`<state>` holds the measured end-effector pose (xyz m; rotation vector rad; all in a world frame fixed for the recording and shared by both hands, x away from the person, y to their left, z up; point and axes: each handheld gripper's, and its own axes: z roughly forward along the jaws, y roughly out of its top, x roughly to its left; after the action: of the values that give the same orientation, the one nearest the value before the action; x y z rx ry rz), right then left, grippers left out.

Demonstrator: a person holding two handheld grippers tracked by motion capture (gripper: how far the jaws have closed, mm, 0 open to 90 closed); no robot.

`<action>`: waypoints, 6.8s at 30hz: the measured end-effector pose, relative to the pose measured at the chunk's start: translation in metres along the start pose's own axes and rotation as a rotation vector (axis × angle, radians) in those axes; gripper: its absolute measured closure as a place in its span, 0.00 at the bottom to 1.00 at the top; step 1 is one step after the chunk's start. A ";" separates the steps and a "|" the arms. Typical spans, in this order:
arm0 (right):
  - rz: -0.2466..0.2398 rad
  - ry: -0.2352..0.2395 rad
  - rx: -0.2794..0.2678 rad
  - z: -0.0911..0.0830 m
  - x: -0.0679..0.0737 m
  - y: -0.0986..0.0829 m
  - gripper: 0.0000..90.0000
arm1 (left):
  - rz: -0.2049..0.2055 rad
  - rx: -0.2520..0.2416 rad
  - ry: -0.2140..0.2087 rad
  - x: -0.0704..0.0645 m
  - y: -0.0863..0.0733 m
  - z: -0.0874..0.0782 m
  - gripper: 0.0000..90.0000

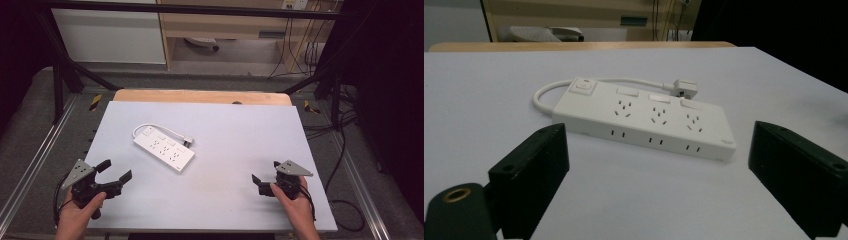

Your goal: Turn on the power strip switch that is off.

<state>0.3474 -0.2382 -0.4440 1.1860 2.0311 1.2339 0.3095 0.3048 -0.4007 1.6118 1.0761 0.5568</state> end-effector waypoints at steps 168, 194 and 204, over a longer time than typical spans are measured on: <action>0.018 0.036 -0.031 -0.008 0.004 0.004 0.04 | 0.139 0.120 -0.081 -0.058 0.097 0.158 0.17; 0.022 0.037 -0.032 -0.008 0.005 0.004 0.04 | 0.139 0.152 -0.062 -0.045 0.091 0.172 0.55; 0.018 0.038 -0.033 -0.008 0.004 0.005 0.04 | 0.159 0.190 -0.071 -0.045 0.086 0.177 0.62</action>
<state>0.3409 -0.2372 -0.4359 1.1768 2.0227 1.3031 0.4600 0.1737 -0.3701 1.8812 0.9770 0.5104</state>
